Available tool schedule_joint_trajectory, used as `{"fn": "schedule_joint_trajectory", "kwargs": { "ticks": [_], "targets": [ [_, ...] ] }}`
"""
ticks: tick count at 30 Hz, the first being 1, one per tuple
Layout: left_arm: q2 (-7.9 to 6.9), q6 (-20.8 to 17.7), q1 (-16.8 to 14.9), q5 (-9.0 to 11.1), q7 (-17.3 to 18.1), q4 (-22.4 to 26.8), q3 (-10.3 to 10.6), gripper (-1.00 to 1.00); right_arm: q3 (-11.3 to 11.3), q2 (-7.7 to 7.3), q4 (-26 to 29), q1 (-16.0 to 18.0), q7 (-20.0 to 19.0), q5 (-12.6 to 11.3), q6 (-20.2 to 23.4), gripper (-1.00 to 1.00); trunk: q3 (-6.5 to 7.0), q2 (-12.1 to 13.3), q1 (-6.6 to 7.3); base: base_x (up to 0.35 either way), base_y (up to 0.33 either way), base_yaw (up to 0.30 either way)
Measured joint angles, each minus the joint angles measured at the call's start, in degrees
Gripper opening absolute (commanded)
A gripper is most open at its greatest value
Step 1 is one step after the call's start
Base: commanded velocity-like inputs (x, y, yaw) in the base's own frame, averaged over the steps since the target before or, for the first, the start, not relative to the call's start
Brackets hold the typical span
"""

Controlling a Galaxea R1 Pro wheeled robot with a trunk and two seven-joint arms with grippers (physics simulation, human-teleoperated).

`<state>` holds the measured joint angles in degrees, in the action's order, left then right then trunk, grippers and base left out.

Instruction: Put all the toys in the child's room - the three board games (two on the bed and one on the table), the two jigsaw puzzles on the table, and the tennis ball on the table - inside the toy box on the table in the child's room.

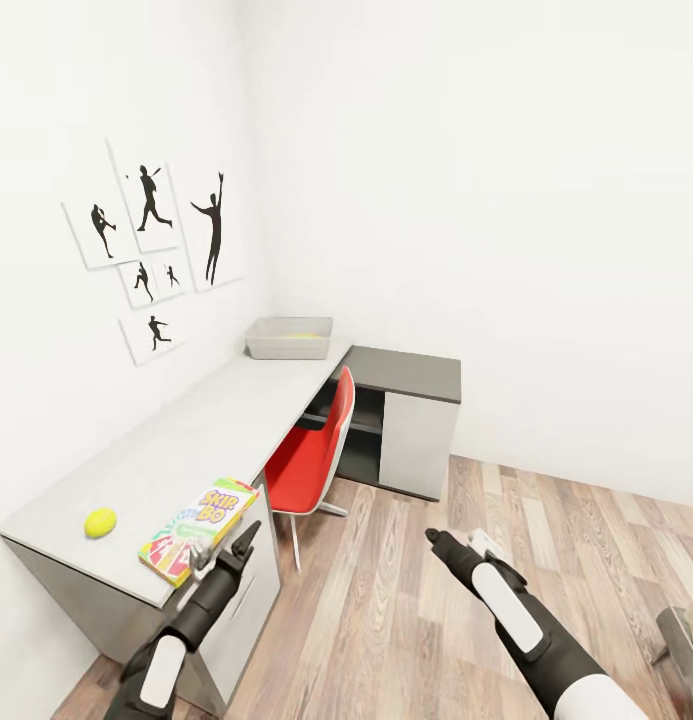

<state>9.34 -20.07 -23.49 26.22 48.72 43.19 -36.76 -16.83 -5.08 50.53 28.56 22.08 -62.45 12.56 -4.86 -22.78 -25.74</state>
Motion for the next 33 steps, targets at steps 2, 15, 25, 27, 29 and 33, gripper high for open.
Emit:
{"fn": "schedule_joint_trajectory", "kwargs": {
  "ticks": [2,15,25,27,29,33],
  "targets": [
    [0.06,0.5,0.0,1.7,-1.3,-0.6,0.0,1.00,-0.1,-0.05,0.1,0.0,0.0,0.0,0.1,1.00,0.00,0.0,0.00,0.000,0.000,0.000],
    [0.17,4.0,0.0,3.8,-5.1,-3.6,0.1,1.00,-0.1,-0.20,0.0,-0.6,0.0,0.2,-0.1,1.00,0.08,0.0,0.00,0.000,0.000,0.033],
    [0.18,3.8,0.0,3.7,-4.9,-3.7,0.5,1.00,-0.1,-0.22,-0.1,-0.6,0.0,0.2,-0.1,1.00,0.08,0.0,0.00,0.000,0.000,0.000],
    [0.18,3.7,0.0,3.7,-4.9,-3.7,0.5,1.00,-0.1,-0.26,-0.1,-0.6,-0.1,0.2,-0.1,1.00,0.08,0.0,0.00,0.000,0.000,0.000],
    [0.18,3.7,0.0,3.7,-4.8,-3.7,0.5,1.00,-0.1,-0.46,-0.1,-0.6,-0.1,0.2,0.0,1.00,0.08,0.0,0.00,0.000,0.000,0.000],
    [0.19,3.7,0.0,3.7,-4.8,-3.7,0.6,1.00,-0.1,-1.60,-0.1,-0.6,-0.3,0.1,0.0,1.00,0.08,0.0,0.00,0.000,0.000,0.000]
  ]
}}
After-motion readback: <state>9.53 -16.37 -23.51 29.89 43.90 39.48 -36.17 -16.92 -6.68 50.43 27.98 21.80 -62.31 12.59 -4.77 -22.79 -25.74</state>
